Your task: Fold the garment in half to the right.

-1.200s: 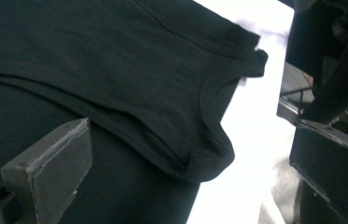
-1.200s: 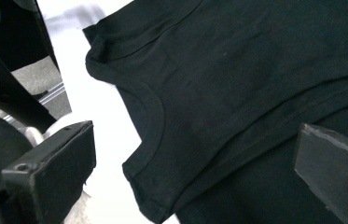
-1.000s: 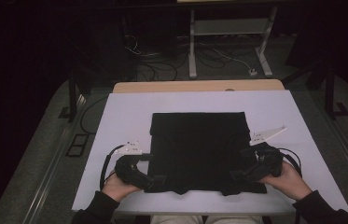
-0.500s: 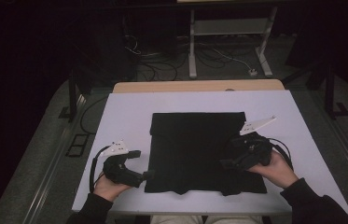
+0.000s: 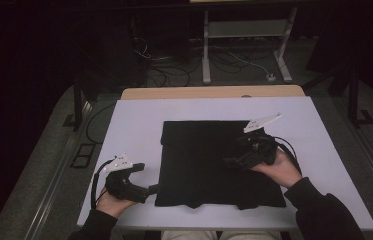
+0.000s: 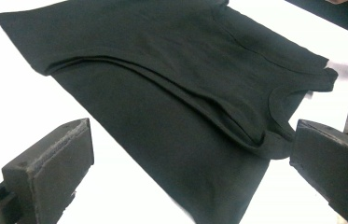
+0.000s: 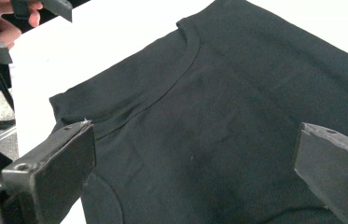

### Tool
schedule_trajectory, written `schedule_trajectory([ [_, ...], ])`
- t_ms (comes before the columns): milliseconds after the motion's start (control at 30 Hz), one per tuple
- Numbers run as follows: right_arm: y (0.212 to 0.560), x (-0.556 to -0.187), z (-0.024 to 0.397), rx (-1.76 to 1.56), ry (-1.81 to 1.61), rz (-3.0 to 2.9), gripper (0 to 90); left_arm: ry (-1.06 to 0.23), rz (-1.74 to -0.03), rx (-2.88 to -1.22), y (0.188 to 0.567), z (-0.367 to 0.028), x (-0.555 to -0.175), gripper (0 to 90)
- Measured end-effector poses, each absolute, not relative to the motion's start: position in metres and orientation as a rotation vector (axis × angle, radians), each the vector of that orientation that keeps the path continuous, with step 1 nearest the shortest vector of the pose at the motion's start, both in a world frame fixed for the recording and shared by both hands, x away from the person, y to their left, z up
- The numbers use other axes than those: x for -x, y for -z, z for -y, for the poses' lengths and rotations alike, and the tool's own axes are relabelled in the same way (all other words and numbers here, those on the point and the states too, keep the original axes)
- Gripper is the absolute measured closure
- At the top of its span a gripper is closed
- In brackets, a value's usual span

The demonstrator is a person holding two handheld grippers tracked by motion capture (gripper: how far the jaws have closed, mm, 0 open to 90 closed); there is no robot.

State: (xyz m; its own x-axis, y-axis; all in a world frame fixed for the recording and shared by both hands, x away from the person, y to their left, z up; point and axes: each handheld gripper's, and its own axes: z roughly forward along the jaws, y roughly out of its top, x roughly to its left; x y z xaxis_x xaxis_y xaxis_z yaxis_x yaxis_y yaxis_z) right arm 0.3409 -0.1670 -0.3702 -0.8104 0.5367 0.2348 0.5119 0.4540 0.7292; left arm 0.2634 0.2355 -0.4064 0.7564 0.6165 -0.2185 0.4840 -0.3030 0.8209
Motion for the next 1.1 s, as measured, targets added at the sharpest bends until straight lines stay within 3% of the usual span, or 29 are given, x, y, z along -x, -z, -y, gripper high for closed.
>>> schedule_trajectory([
  [400, 0.369, -0.366, 0.151, -0.974, -1.307, -2.651, 0.0, -0.206, -0.874, -1.935, 0.41, -0.243, -0.258, 0.0],
  [1100, 0.369, -0.411, 0.112, -0.965, -1.264, -2.667, 0.0, -0.156, -0.845, -2.09, 0.428, -0.244, -0.251, 0.0],
])
